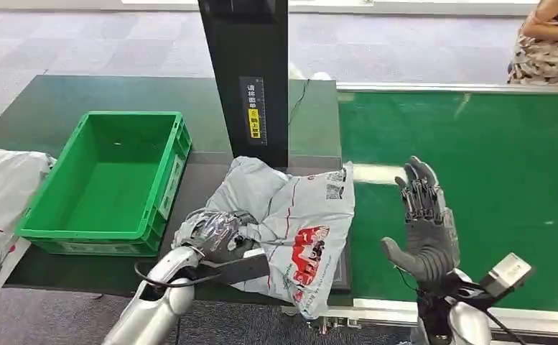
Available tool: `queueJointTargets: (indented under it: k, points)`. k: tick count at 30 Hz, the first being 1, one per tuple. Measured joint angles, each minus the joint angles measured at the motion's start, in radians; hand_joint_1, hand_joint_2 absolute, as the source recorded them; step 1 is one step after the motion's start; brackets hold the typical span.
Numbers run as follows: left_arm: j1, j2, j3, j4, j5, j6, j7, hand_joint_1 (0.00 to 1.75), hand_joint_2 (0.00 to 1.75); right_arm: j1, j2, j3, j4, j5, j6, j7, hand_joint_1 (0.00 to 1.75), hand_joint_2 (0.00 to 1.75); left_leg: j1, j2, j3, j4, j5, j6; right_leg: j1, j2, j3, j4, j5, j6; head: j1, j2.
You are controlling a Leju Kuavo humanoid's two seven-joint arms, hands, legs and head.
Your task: Moved the parcel from conveyor to table for the left to box.
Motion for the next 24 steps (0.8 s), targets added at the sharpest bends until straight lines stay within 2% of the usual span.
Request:
queueJointTargets:
  k: [3, 7, 15, 21, 24]
  points:
    - [0.004, 0.003, -0.008, -0.006, 0.014, 0.084, -0.039, 1.75, 1.75, 0.011, 0.004, -0.011, -0.011, -0.002, 0.000, 0.001, 0.00, 1.75, 0.000, 0.000, -0.001, 0.000, 0.000, 0.000, 0.000, 0.000, -0.001, 0.000, 0.000, 0.000, 0.000, 0.000]
    - [0.021, 0.012, -0.008, -0.069, -0.013, 0.269, -0.062, 1.75, 1.75, 0.025, 0.008, -0.031, -0.034, -0.005, -0.002, 0.005, 0.00, 1.75, 0.000, 0.001, -0.003, 0.000, 0.000, 0.000, 0.000, 0.001, -0.003, 0.000, 0.000, 0.000, 0.000, 0.000]
    - [0.081, 0.043, 0.029, -0.303, -0.155, 0.576, -0.074, 1.75, 1.75, 0.034, 0.010, -0.060, -0.063, -0.035, -0.013, 0.024, 0.00, 1.75, 0.000, 0.001, -0.003, 0.000, -0.002, -0.001, 0.000, 0.001, -0.004, 0.000, -0.001, 0.000, 0.000, 0.000]
    - [0.128, 0.025, 0.203, -0.457, -0.206, 0.608, -0.118, 1.75, 1.75, 0.033, 0.010, -0.065, -0.064, -0.035, -0.024, 0.018, 0.00, 1.75, 0.000, 0.002, -0.003, 0.000, -0.002, -0.001, 0.001, 0.001, -0.004, 0.000, -0.001, 0.000, 0.000, 0.000]
    - [0.127, 0.008, 0.318, -0.470, -0.172, 0.608, -0.075, 1.75, 1.75, 0.033, 0.010, -0.066, -0.067, -0.019, -0.034, 0.015, 0.00, 1.75, 0.000, 0.002, -0.003, 0.000, -0.002, -0.001, 0.001, 0.001, -0.004, 0.000, -0.001, 0.000, 0.000, 0.000]
